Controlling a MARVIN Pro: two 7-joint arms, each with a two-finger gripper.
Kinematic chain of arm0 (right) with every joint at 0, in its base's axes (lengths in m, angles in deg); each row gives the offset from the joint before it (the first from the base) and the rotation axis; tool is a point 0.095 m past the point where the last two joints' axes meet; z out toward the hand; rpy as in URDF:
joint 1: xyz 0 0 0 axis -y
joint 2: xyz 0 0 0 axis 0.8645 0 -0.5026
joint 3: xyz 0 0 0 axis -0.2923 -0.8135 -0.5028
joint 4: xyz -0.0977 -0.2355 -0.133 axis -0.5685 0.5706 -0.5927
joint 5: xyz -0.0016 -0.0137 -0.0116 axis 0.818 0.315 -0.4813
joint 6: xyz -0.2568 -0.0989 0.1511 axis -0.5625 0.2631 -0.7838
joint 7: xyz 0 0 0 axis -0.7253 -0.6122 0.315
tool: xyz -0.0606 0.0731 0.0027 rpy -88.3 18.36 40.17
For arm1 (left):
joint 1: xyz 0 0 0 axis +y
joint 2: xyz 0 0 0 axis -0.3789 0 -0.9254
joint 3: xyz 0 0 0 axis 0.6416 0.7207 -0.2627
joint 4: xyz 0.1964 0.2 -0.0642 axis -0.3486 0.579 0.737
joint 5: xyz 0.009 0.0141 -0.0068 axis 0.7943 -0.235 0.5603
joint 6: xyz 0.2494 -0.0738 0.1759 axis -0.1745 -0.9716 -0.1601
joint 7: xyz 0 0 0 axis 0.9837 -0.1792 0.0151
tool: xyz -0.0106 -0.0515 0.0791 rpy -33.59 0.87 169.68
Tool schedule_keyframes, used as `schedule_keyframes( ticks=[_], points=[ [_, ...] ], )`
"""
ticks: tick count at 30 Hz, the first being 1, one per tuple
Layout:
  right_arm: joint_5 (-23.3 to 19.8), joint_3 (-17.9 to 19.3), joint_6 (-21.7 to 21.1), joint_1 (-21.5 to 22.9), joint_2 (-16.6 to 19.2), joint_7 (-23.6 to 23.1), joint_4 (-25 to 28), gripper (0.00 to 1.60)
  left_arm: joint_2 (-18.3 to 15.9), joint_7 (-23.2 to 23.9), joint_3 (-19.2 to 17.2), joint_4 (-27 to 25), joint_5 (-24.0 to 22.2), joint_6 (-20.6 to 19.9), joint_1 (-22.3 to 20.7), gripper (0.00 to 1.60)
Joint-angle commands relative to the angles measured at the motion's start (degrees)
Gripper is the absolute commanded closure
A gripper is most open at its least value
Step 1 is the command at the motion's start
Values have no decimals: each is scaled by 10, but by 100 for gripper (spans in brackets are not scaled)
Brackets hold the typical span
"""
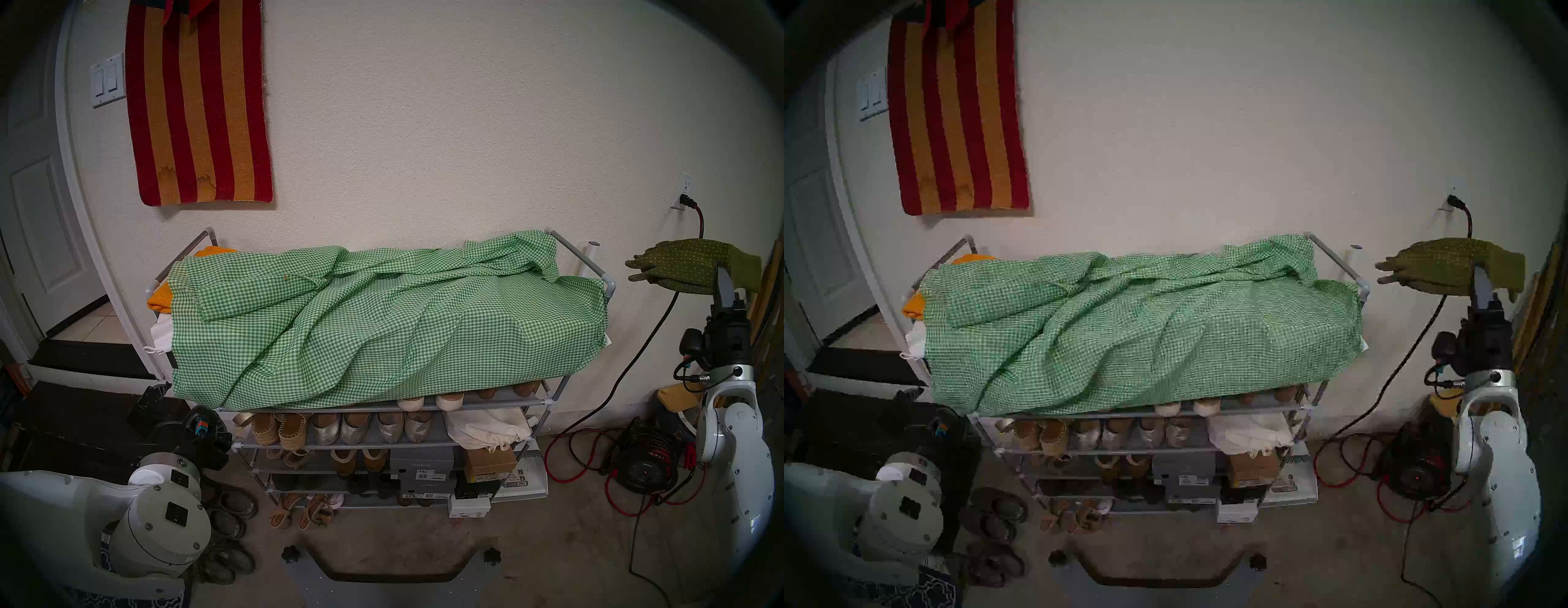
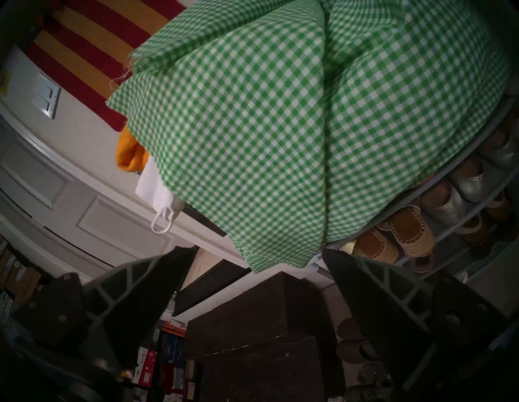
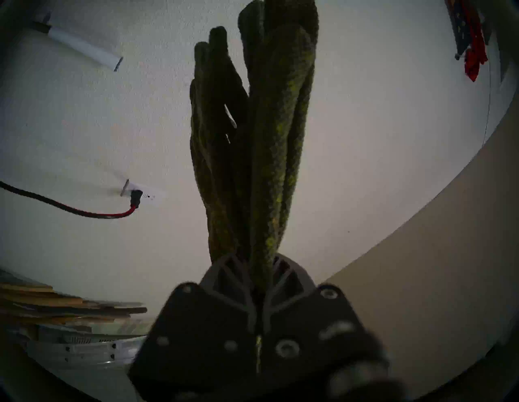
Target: Lift the object off the cloth, cover the shoe rack with the cloth, put the object back
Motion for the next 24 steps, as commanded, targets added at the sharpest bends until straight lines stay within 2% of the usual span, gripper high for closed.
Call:
schedule_keyframes(
  ticks=[1,5,11,16,24],
  points=[
    [-32,33,-1,-6,-35,35,-18,160,1,0,-1,0,0,-1,-1,0],
    [-59,68,6,-9,-46,48,-37,160,1,0,-1,0,0,-1,-1,0],
    [-86,88,27,-15,-55,68,-64,160,1,0,-1,0,0,-1,0,0],
    [-96,86,39,-21,-67,76,-75,160,1,0,-1,0,0,-1,0,0],
    [-92,54,49,-23,-79,87,-99,160,1,0,-1,0,0,-1,0,0]
  ],
)
